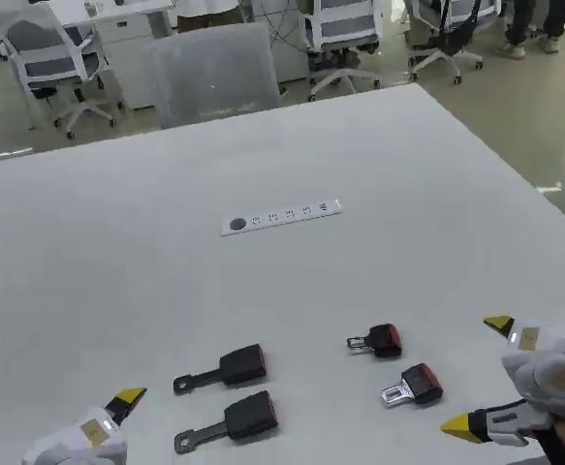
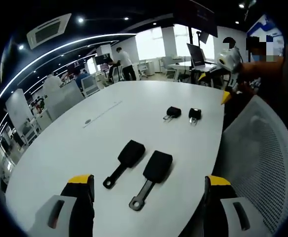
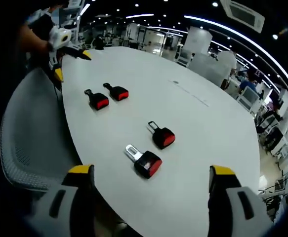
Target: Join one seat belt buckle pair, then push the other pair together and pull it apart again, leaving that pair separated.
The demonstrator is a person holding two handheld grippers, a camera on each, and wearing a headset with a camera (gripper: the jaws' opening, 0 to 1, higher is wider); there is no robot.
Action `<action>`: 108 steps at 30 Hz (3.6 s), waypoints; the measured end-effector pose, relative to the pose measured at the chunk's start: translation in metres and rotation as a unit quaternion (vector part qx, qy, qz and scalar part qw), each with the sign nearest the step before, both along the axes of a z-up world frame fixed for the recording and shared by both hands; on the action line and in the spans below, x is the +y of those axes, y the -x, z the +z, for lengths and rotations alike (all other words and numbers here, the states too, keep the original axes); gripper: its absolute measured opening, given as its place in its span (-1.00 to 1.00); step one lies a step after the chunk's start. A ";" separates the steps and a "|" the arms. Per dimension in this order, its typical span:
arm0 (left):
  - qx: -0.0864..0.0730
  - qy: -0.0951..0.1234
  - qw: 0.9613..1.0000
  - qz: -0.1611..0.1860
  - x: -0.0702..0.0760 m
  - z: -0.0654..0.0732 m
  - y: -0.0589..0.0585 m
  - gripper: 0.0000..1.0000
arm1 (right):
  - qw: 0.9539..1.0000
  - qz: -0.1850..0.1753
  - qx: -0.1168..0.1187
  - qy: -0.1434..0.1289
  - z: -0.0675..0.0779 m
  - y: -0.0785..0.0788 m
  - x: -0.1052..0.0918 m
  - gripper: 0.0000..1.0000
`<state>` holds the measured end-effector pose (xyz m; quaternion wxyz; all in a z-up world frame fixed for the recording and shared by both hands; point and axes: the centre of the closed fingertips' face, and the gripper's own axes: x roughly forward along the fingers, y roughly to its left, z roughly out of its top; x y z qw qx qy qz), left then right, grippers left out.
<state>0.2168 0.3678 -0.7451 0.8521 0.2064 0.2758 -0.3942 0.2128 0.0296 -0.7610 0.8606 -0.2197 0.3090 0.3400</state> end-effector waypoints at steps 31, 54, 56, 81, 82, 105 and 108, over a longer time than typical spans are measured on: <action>-0.003 0.010 1.000 0.013 0.009 -0.003 0.009 0.87 | 1.000 -0.006 -0.004 -0.011 0.012 -0.004 0.004 0.95; -0.011 0.012 1.000 0.013 0.006 0.001 0.005 0.82 | 1.000 0.006 -0.003 -0.012 0.015 -0.013 0.011 0.84; -0.009 0.016 1.000 0.020 0.007 0.001 0.003 0.81 | 1.000 0.008 0.003 -0.012 0.013 -0.011 0.011 0.83; -0.017 -0.009 1.000 0.012 0.002 -0.003 -0.018 0.50 | 1.000 0.009 0.004 -0.009 0.014 -0.018 0.010 0.46; -0.017 -0.008 1.000 0.012 0.002 -0.004 -0.019 0.51 | 1.000 0.013 0.007 -0.007 0.013 -0.018 0.011 0.44; 0.001 -0.099 0.991 -0.086 -0.035 -0.040 -0.038 0.26 | 0.980 0.166 0.037 0.101 -0.017 -0.023 0.025 0.09; 0.007 -0.113 0.988 -0.103 -0.037 -0.049 -0.040 0.21 | 0.973 0.194 0.045 0.119 -0.025 -0.024 0.029 -0.04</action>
